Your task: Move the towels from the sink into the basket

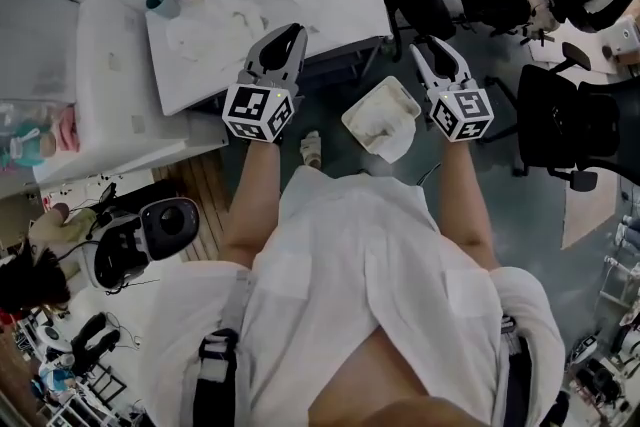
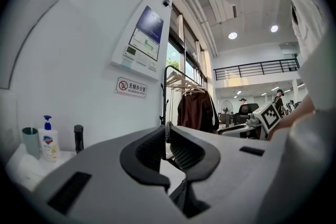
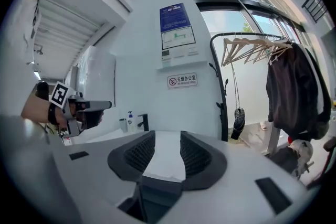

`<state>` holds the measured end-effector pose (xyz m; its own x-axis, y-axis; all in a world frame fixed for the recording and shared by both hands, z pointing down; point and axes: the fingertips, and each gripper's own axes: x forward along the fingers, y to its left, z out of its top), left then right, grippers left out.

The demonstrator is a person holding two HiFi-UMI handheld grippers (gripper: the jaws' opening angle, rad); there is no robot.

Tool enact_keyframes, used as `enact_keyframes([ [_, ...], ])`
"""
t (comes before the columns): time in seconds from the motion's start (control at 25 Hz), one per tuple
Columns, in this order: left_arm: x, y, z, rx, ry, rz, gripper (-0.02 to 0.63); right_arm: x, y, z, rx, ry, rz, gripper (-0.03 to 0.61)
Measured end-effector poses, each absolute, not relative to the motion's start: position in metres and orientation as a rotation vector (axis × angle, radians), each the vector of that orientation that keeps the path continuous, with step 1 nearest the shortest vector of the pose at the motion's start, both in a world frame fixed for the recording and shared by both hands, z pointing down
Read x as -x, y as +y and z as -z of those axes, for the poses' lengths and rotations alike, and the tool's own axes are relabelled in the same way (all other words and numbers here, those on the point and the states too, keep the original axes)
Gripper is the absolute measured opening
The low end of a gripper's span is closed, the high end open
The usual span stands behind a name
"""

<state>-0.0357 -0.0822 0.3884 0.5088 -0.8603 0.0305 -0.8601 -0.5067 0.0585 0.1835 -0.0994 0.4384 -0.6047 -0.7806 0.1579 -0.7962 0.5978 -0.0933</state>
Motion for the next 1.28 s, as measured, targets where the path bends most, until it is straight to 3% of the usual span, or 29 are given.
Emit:
enact_keyframes([
  [0.64, 0.099, -0.158, -0.41, -2.66, -1.446, -0.024, 0.032, -0.085, -0.176, -0.52, -1.097, -2.549, -0.28, 0.244],
  [1.28, 0.14, -0.206, -0.431, -2.692, -1.324, -0.036, 0.032, -0.026, -0.204, -0.615, -0.459, -2.035, 0.077, 0.27],
])
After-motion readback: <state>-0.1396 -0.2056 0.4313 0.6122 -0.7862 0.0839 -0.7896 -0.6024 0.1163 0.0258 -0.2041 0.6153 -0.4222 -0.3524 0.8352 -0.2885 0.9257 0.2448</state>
